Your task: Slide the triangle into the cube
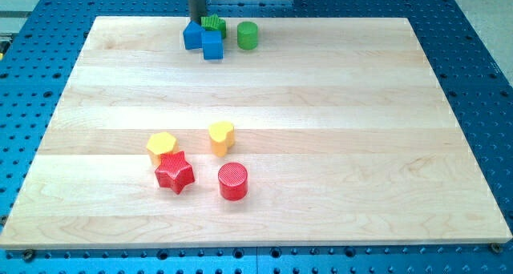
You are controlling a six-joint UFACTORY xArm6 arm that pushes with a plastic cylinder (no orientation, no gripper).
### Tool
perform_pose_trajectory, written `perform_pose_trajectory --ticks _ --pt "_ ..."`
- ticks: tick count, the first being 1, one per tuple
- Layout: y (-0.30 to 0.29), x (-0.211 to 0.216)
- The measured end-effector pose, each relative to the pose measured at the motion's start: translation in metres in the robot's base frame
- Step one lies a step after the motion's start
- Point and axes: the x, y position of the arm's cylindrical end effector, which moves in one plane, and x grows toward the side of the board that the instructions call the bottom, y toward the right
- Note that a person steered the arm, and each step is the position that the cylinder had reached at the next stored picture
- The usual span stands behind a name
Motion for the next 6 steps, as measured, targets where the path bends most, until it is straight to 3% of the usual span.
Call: perform_pose_trajectory --ticks 2,4,5,6 --pt "-0.018 0.009" --pt "-0.001 0.083" --pt "0.019 0.095" --pt "-0.03 0.05"
